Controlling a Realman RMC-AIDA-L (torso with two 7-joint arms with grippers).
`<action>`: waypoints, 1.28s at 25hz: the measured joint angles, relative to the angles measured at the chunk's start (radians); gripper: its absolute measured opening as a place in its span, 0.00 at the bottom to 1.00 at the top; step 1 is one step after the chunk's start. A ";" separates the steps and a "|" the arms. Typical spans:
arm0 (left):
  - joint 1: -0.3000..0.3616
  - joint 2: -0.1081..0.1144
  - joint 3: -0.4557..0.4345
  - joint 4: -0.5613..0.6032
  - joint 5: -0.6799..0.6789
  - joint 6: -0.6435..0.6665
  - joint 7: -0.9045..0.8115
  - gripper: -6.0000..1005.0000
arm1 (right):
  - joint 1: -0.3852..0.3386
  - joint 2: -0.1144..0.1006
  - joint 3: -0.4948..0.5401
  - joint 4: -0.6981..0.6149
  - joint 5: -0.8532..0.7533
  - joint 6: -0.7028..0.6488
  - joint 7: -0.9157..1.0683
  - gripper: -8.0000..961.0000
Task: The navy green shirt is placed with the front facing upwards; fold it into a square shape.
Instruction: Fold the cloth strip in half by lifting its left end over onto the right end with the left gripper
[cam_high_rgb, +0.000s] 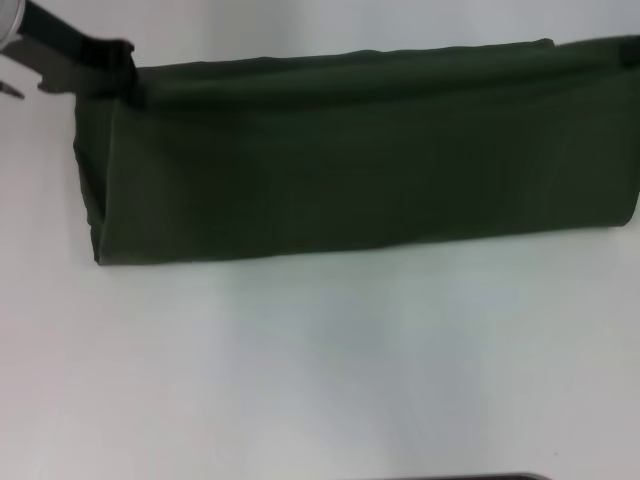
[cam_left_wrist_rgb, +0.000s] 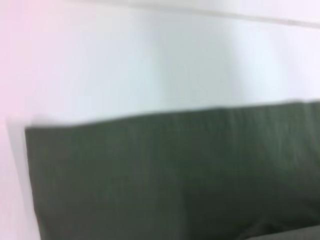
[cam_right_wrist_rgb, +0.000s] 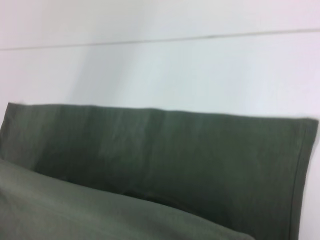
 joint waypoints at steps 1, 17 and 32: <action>-0.005 0.000 0.001 0.001 0.003 -0.009 -0.006 0.01 | 0.002 0.002 0.000 0.000 0.000 0.013 0.001 0.06; -0.081 -0.038 0.000 0.126 0.092 -0.292 -0.038 0.01 | 0.011 0.084 -0.068 0.009 0.004 0.328 0.000 0.06; -0.075 -0.053 0.000 0.178 0.115 -0.404 -0.055 0.01 | 0.016 0.164 -0.206 0.049 -0.047 0.580 0.001 0.06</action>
